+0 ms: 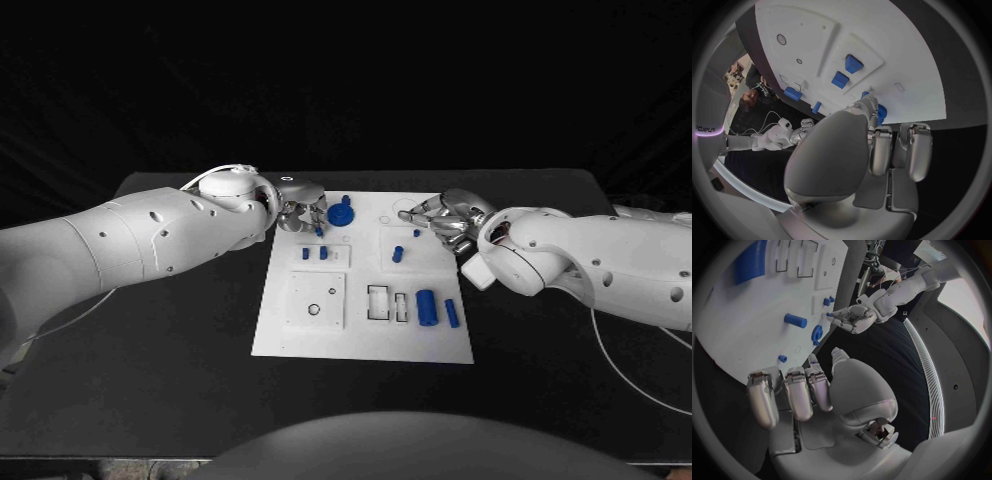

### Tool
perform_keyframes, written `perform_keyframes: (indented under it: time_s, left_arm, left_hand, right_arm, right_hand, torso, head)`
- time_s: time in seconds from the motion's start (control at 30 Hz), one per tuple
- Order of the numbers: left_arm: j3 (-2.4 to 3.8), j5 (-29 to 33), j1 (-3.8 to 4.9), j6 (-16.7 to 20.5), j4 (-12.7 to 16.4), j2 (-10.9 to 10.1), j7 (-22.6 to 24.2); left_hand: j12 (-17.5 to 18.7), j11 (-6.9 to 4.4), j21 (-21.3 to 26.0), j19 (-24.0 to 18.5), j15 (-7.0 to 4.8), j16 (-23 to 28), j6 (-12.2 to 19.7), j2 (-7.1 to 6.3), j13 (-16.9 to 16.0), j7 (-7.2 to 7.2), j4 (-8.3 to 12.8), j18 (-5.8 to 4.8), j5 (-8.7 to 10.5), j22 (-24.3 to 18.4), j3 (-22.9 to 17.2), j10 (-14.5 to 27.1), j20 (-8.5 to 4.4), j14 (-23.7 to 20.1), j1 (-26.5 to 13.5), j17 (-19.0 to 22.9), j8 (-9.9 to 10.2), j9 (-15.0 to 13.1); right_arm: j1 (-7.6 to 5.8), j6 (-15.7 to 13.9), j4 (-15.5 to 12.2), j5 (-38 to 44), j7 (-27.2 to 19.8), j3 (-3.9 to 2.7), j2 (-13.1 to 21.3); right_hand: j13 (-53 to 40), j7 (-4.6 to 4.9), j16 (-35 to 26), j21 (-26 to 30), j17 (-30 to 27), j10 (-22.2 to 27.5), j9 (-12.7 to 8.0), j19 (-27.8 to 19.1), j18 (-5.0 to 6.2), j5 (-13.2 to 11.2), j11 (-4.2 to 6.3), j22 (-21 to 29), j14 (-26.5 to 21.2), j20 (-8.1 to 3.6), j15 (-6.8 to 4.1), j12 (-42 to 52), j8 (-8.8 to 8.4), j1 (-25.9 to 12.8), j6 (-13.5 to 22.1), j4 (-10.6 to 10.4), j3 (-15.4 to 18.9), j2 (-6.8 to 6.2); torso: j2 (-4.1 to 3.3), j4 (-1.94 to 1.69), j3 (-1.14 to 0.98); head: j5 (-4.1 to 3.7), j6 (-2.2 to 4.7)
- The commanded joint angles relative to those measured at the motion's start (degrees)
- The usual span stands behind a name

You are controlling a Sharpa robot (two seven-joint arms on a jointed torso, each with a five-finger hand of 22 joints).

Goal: Assemble the parts on the task board

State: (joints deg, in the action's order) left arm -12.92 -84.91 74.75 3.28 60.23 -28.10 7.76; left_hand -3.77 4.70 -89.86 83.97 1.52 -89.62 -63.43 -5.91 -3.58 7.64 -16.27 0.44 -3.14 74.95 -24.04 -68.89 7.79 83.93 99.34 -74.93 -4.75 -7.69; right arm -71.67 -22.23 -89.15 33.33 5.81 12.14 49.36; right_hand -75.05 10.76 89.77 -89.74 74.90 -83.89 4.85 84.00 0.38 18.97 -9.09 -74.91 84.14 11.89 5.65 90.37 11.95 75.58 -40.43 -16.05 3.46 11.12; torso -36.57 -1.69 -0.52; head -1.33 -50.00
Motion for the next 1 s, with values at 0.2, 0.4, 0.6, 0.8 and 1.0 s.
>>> perform_keyframes:
  time_s: [0.2,0.4,0.6,0.8,1.0]
  left_arm:
    - [0.01,-0.2,-0.03,-1.7,0.2,0.0,-0.5]
    - [0.0,-0.2,-0.09,-1.9,0.2,0.1,-0.7]
    - [0.0,-0.2,-0.13,-2.1,0.2,0.1,-0.8]
    - [0.0,-0.3,-0.14,-1.8,0.0,0.2,-1.0]
    - [0.0,-0.5,-0.15,-2.0,0.1,0.2,-0.9]
  left_hand:
    - [0.3,0.06,-0.1,6.0,-0.04,-0.3,0.3,-0.16,0.1,0.16,0.0,-0.44,-0.1,15.1,-0.5,0.6,-0.36,6.0,-0.3,-14.9,0.2,0.0]
    - [0.3,0.06,-0.1,6.0,-0.04,-0.3,0.5,-0.21,0.1,0.16,0.0,-0.44,-0.1,15.1,-0.5,0.8,-0.35,6.0,-0.4,-14.8,0.3,0.0]
    - [0.4,0.04,-0.1,6.0,-0.04,-0.2,0.7,-0.28,0.1,0.12,0.0,-0.44,-0.11,15.1,-0.6,1.1,-0.34,6.0,-0.4,-14.8,0.5,0.1]
    - [0.4,0.08,-0.1,6.0,-0.04,-0.1,1.0,-0.35,0.1,0.13,0.0,-0.44,-0.11,15.1,-0.7,1.4,-0.33,5.9,-0.3,-14.5,0.6,0.2]
    - [0.4,0.66,-0.1,6.0,0.35,0.3,2.0,-0.77,0.1,0.73,0.0,-0.44,-0.1,15.1,-0.9,2.6,-0.22,5.6,-0.5,-13.8,1.0,0.6]
  right_arm:
    - [0.03,1.1,-0.1,0.4,0.0,0.0,0.0]
    - [0.03,1.2,-0.1,0.3,0.0,0.0,-0.1]
    - [0.03,1.5,-0.1,0.3,0.1,0.0,0.0]
    - [0.03,1.6,-0.1,0.3,0.2,0.0,0.0]
    - [0.03,1.7,-0.1,0.3,0.2,0.0,0.0]
  right_hand:
    - [-14.9,2.6,0.2,-0.3,15.1,-6.1,0.0,6.0,-0.38,0.3,-0.19,-15.1,5.9,0.31,0.33,-0.4,0.32,0.5,0.3,0.4,-0.1,-0.01]
    - [-14.9,2.6,0.2,-0.3,15.1,-6.1,0.0,6.0,-0.38,0.3,-0.19,-15.1,5.9,0.31,0.33,-0.4,0.32,0.5,0.3,0.4,-0.1,-0.01]
    - [-14.9,2.6,0.2,-0.3,15.1,-6.1,0.0,6.0,-0.38,0.3,-0.19,-15.1,5.9,0.31,0.33,-0.4,0.32,0.5,0.3,0.4,-0.1,-0.01]
    - [-14.9,2.6,0.2,-0.3,15.1,-6.1,0.0,6.0,-0.38,0.3,-0.19,-15.1,5.9,0.31,0.33,-0.4,0.32,0.5,0.3,0.4,-0.1,-0.01]
    - [-14.9,2.6,0.2,-0.3,15.1,-6.1,0.0,6.0,-0.38,0.3,-0.19,-15.1,5.9,0.31,0.33,-0.4,0.32,0.5,0.3,0.4,-0.1,-0.01]
  torso:
    - [0.01,-0.02,-0.02]
    - [0.01,0.04,0.01]
    - [-0.02,-0.01,0.01]
    - [0.0,0.0,0.01]
    - [-0.01,-0.01,0.0]
  head:
    - [0.1,0.0]
    - [0.06,0.0]
    - [0.15,0.0]
    - [0.14,0.0]
    - [0.19,0.0]
